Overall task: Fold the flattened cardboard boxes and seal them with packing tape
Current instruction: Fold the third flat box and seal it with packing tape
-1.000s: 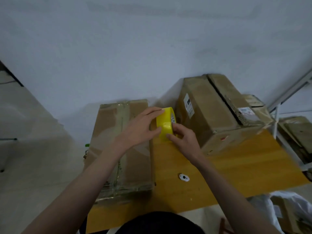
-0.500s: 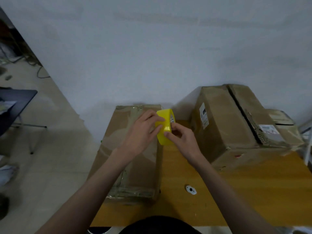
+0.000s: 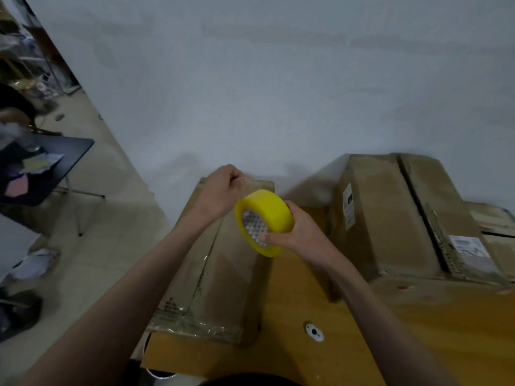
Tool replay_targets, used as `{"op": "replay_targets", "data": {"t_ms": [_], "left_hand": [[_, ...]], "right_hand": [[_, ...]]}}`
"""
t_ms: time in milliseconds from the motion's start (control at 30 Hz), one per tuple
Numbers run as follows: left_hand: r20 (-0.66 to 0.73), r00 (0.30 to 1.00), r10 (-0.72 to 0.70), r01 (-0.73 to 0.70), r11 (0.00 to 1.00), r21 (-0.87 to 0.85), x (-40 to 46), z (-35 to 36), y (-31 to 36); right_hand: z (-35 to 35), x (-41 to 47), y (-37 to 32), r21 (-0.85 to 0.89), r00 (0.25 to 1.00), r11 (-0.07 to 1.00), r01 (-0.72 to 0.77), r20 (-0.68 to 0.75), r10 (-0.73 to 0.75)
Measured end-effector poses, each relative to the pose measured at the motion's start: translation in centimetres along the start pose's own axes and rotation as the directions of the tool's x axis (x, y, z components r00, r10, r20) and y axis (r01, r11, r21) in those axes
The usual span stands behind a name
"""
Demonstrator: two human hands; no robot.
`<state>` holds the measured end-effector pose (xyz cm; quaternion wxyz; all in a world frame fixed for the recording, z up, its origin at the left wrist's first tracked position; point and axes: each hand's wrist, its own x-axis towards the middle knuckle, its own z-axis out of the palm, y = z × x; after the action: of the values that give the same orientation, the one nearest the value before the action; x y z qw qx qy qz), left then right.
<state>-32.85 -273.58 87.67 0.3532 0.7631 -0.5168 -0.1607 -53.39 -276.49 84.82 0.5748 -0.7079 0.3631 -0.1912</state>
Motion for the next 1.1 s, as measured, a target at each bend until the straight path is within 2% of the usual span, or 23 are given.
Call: {"op": "replay_targets", "data": {"t_ms": [100,200,267,400,467,567,700,833,933,1000,1100], "left_hand": [[-0.021,0.997,-0.068,0.068,0.998,0.016,1.6,-1.5,-1.8],[0.026,0.985,-0.170,0.171,0.963,-0.206,2.9,-2.6,-3.4],[0.056,0.978,-0.201,0.209,0.931,-0.299,4.2,-3.3,-4.2],[0.080,0.968,-0.238,0.251,0.919,-0.304,7.4,-4.2,-6.1],[0.050,0.957,-0.285,0.286,0.905,-0.316,8.8,-4.9,-8.0],[0.033,0.945,-0.326,0.318,0.886,-0.336,10.7,-5.8,-11.0],[0.125,0.925,-0.360,0.380,0.845,-0.376,12.8,-5.1,-14.2],[0.287,0.888,-0.359,0.457,0.757,-0.467,13.9,-4.2,-17.0],[0.322,0.871,-0.371,0.485,0.753,-0.444,14.6,-3.3,-18.9],[0.318,0.865,-0.388,0.496,0.757,-0.424,15.2,-2.7,-20.0],[0.319,0.857,-0.406,0.509,0.765,-0.394,15.6,-1.9,-21.4]], "right_hand": [[-1.0,2.0,-1.4,-0.188,0.993,0.979,0.082,-0.073,-0.097],[-1.5,4.4,-3.2,-0.399,0.969,0.905,0.148,-0.123,-0.212],[-1.3,6.0,-4.1,-0.462,0.962,0.872,0.162,-0.122,-0.243],[-0.4,9.7,-5.9,-0.569,0.948,0.802,0.181,-0.117,-0.298],[0.1,11.7,-6.8,-0.671,0.951,0.725,0.155,-0.097,-0.293],[0.7,14.7,-7.4,-0.842,0.966,0.534,0.071,-0.075,-0.246],[1.4,18.3,-7.8,-0.902,0.983,0.428,0.064,-0.018,-0.184],[2.0,21.4,-7.6,-0.923,0.995,0.379,0.061,0.025,-0.099],[2.6,23.0,-6.5,-0.925,0.997,0.373,0.070,0.055,-0.051],[2.9,23.5,-5.4,-0.914,0.997,0.398,0.080,0.069,-0.043],[2.9,23.4,-3.4,-0.867,0.995,0.493,0.076,0.037,-0.089]]}}
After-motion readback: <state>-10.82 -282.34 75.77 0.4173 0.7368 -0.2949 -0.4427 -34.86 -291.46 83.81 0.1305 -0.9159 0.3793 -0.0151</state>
